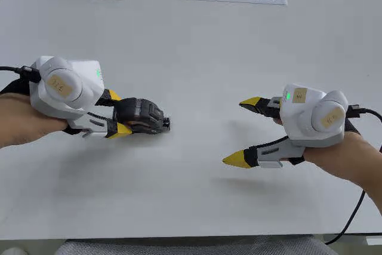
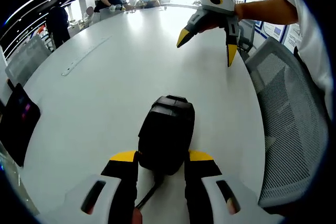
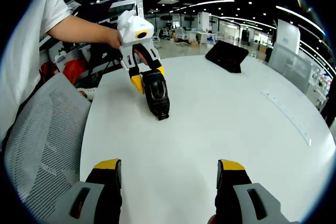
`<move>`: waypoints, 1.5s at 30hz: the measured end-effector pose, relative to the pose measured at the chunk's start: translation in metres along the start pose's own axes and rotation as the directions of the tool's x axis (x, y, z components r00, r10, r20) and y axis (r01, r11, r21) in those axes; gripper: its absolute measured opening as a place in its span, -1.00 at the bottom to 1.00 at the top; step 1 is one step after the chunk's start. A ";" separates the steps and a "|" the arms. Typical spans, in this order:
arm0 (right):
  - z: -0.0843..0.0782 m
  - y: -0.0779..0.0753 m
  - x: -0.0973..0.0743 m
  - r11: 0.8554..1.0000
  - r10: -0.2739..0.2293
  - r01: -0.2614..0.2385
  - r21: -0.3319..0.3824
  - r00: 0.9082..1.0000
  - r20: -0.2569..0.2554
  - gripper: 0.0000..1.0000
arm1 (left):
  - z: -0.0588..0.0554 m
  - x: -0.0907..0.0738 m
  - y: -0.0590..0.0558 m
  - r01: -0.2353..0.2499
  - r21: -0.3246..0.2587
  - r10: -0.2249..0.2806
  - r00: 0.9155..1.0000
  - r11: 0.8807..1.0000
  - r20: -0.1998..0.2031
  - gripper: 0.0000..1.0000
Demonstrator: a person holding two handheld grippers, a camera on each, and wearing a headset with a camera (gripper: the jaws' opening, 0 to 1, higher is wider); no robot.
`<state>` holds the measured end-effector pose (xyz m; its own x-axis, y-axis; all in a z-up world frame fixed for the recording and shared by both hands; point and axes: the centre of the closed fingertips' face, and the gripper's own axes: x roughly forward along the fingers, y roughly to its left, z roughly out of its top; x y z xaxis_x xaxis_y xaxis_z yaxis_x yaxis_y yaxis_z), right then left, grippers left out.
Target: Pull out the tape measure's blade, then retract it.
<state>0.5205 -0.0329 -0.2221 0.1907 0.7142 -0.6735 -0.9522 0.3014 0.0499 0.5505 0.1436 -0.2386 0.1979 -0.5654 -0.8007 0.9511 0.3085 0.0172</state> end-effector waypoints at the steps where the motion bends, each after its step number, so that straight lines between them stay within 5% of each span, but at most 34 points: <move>1: 0.000 0.000 0.000 1.000 0.000 0.000 0.000 1.000 0.000 0.45 | 0.000 0.000 0.000 0.001 0.003 -0.001 1.000 1.000 -0.002 -0.42; 18: -0.001 0.001 0.003 1.000 0.006 -0.006 0.005 1.000 0.003 0.43 | -0.003 0.005 0.000 0.029 0.020 -0.027 0.997 0.999 -0.072 -0.44; 28: 0.006 -0.006 0.007 0.999 0.019 -0.021 0.032 0.998 0.054 0.34 | -0.003 0.005 0.000 0.007 0.028 -0.005 0.996 1.000 -0.090 -0.46; 45: 0.020 -0.008 0.040 0.996 0.085 -0.087 0.007 0.991 0.101 0.13 | -0.004 0.006 0.000 0.004 0.045 0.001 0.994 0.999 -0.108 -0.47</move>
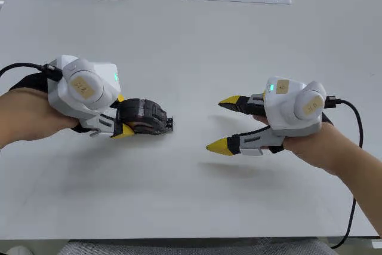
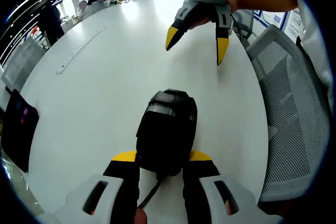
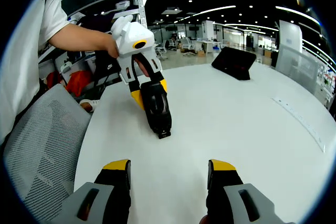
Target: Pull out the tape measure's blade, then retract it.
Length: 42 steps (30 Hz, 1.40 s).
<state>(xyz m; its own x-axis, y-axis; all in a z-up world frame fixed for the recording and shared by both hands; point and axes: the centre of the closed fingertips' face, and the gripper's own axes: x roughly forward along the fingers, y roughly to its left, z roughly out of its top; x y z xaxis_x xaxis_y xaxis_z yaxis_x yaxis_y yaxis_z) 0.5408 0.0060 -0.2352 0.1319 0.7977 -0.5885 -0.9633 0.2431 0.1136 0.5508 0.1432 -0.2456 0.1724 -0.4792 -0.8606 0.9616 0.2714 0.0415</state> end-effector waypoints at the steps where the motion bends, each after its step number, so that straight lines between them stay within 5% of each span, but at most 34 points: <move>1: 0.001 0.000 0.001 1.000 0.002 -0.002 -0.005 1.000 -0.001 0.12 | 0.000 0.000 0.000 -0.001 0.000 0.001 1.000 1.000 -0.001 -0.47; 42: 0.018 0.007 0.056 0.983 0.106 -0.107 -0.147 0.994 -0.012 -0.34 | 0.000 0.001 0.000 0.013 -0.018 -0.013 1.000 1.000 -0.012 -0.47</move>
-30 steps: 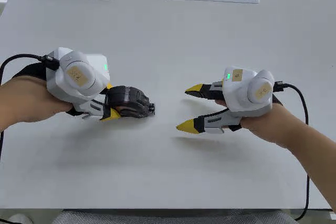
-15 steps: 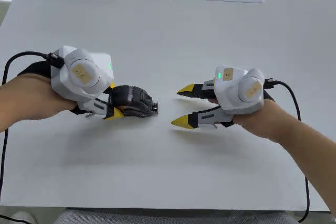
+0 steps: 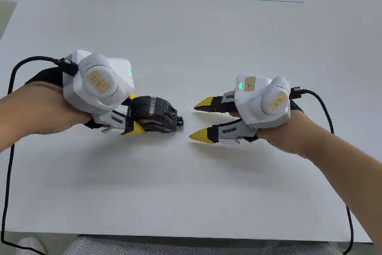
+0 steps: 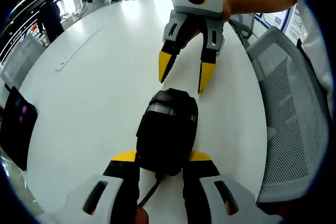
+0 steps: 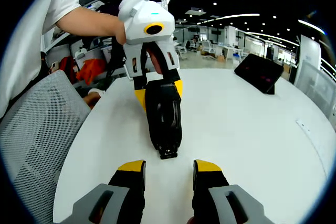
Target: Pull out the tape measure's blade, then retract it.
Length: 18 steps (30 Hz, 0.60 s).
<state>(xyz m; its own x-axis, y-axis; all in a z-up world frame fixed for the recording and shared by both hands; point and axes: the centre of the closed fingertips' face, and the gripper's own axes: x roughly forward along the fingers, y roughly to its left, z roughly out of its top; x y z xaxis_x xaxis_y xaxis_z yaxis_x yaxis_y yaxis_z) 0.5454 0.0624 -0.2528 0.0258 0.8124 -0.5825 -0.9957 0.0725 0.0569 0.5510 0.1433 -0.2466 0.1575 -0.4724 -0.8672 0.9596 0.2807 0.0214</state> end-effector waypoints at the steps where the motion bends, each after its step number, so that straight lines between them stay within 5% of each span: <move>1: 0.000 0.000 0.001 1.000 0.002 -0.002 -0.003 1.000 0.001 -0.36 | 0.000 0.000 0.000 0.000 0.000 0.000 1.000 1.000 0.000 -0.47; 18: 0.004 0.000 0.018 0.999 0.029 -0.029 -0.036 1.000 0.005 -0.57 | 0.000 0.000 0.000 0.001 0.001 -0.001 1.000 1.000 0.000 -0.47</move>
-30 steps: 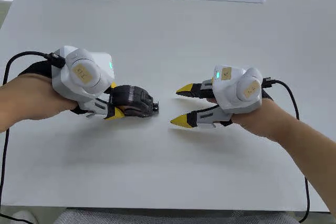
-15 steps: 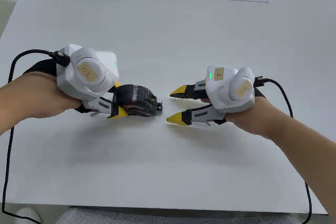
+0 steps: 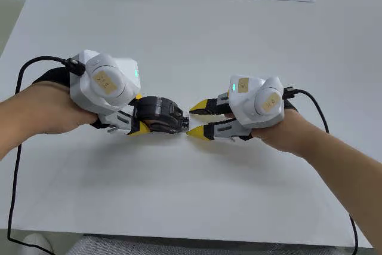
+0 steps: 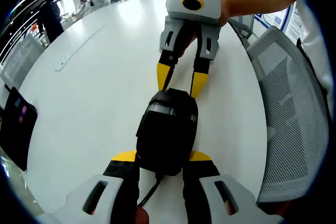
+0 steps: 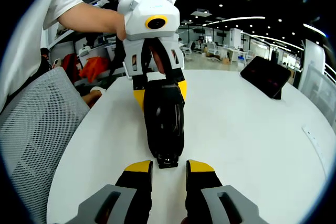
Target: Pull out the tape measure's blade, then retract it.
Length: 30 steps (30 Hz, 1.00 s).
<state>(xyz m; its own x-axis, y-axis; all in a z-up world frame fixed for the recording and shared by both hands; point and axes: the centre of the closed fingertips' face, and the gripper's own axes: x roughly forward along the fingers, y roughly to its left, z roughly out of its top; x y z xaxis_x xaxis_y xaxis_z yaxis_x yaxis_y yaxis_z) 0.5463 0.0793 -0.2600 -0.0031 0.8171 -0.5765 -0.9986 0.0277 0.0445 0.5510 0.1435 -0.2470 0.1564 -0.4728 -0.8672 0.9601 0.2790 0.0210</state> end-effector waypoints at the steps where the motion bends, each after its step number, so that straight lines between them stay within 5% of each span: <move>1: 0.000 0.000 0.001 1.000 0.002 -0.002 0.002 1.000 0.001 -0.58 | 0.000 0.000 0.000 0.000 0.001 0.000 1.000 1.000 0.000 -0.47; 30: 0.000 0.002 0.010 1.000 0.019 -0.019 -0.022 1.000 0.007 -0.76 | 0.000 0.000 0.000 -0.009 0.006 0.009 1.000 1.000 0.003 -0.47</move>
<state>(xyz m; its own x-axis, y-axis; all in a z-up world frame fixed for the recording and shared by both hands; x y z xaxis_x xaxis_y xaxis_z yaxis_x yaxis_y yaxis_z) 0.5441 0.0880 -0.2654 -0.0215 0.8215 -0.5698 -0.9993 -0.0004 0.0371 0.5514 0.1438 -0.2467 0.1661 -0.4724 -0.8656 0.9599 0.2784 0.0323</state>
